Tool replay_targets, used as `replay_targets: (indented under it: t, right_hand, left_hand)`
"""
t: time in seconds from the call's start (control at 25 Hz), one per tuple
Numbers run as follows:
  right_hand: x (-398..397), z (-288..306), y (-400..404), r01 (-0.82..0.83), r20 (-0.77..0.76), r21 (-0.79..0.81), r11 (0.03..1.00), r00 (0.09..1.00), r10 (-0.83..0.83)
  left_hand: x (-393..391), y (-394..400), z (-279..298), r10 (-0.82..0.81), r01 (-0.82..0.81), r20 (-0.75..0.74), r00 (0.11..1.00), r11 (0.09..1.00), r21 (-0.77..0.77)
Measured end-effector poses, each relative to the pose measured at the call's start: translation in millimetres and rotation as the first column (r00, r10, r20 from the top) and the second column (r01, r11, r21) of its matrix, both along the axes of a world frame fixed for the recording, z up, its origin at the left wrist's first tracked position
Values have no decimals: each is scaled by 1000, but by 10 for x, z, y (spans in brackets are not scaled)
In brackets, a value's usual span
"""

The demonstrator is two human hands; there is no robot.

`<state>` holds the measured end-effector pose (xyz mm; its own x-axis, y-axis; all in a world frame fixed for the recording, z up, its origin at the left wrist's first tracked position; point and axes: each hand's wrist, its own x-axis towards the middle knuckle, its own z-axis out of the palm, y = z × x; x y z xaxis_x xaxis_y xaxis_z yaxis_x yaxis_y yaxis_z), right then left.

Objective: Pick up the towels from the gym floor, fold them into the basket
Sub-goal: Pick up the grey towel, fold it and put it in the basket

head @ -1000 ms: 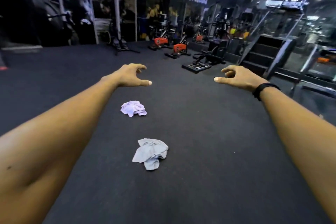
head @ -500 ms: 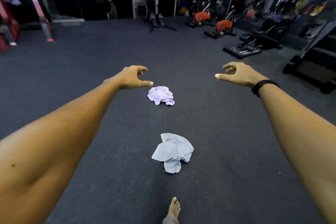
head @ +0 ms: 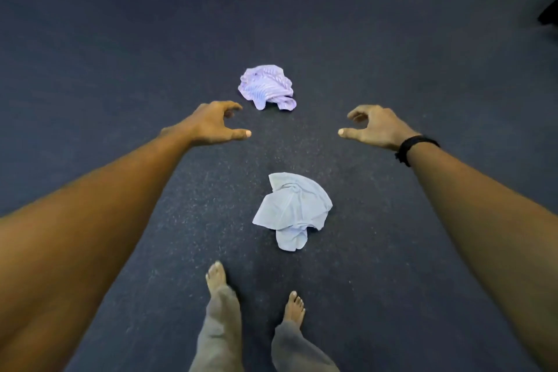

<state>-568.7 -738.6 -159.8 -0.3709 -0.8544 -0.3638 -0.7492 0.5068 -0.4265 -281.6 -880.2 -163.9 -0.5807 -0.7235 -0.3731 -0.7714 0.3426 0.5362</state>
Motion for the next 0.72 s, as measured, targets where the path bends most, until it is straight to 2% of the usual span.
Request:
replay_targets:
  t: [0.16,0.36,0.56,0.72]
  right_hand:
    - [-21,-1498,-458,1,29,116,993,1000,-5]
    - [108,-3783,-788,-14,81,235,972,997,-5]
    - [362,-5997,-584,-46,89,349,936,996,16]
    - [514,-7179,-295,-156,-9,380,912,985,172]
  left_hand:
    - [-283,-584,-1418,-68,56,80,994,988,143]
    - [-594,-1014,-3467,-151,117,118,981,959,258]
    - [-580,-948,-5510,-209,123,191,959,915,385]
    - [-357,-781,-6564,-211,95,212,954,886,454]
